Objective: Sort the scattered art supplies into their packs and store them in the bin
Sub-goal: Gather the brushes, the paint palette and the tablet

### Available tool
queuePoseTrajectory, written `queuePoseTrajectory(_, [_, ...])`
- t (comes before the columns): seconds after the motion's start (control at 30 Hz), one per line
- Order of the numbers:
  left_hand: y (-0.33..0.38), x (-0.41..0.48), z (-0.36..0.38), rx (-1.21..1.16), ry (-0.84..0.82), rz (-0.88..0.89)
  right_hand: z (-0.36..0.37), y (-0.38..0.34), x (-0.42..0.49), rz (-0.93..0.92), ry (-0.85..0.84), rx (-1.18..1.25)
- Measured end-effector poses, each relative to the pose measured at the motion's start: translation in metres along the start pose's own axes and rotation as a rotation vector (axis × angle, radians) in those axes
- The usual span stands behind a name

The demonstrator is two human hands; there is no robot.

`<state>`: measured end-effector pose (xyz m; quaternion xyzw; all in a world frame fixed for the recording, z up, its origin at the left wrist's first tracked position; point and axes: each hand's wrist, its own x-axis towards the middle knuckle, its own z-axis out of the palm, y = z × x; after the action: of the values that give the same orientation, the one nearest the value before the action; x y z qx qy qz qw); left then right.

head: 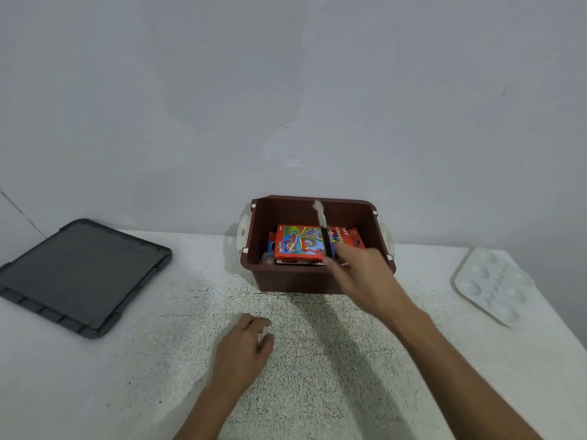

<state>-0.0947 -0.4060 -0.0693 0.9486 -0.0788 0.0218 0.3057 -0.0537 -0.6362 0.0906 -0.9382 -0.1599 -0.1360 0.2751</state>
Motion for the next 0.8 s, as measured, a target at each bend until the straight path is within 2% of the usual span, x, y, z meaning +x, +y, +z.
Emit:
queuePoseTrajectory(0.07, [0.005,0.003,0.0,0.078,0.004,0.04,-0.014,0.005,0.019,-0.039,0.011,-0.106])
queuePoseTrajectory(0.2, [0.012,0.02,-0.015,0.065,0.071,0.027,-0.023,0.021,0.054,-0.013,-0.066,-0.326])
queuePoseTrajectory(0.23, [0.016,0.024,-0.02,0.063,0.124,0.041,-0.021,0.025,0.061,-0.006,-0.091,-0.382])
queuePoseTrajectory(0.33, [0.028,0.037,-0.036,0.121,0.459,0.247,-0.013,0.034,0.075,0.019,-0.178,-0.511])
queuePoseTrajectory(0.4, [0.034,0.053,-0.048,0.188,0.561,0.327,-0.007,0.037,0.079,0.035,-0.228,-0.567])
queuePoseTrajectory(0.47, [0.038,0.072,-0.062,0.238,0.516,0.363,0.002,0.038,0.076,0.035,-0.292,-0.595])
queuePoseTrajectory(0.6, [0.028,0.094,-0.074,0.244,0.292,0.443,0.018,0.046,0.056,0.024,-0.407,-0.608])
queuePoseTrajectory(0.67, [0.024,0.096,-0.078,0.222,0.207,0.458,0.021,0.049,0.049,0.012,-0.402,-0.625])
queuePoseTrajectory(0.8, [0.027,0.09,-0.084,0.202,0.158,0.483,0.017,0.052,0.036,0.019,-0.367,-0.601])
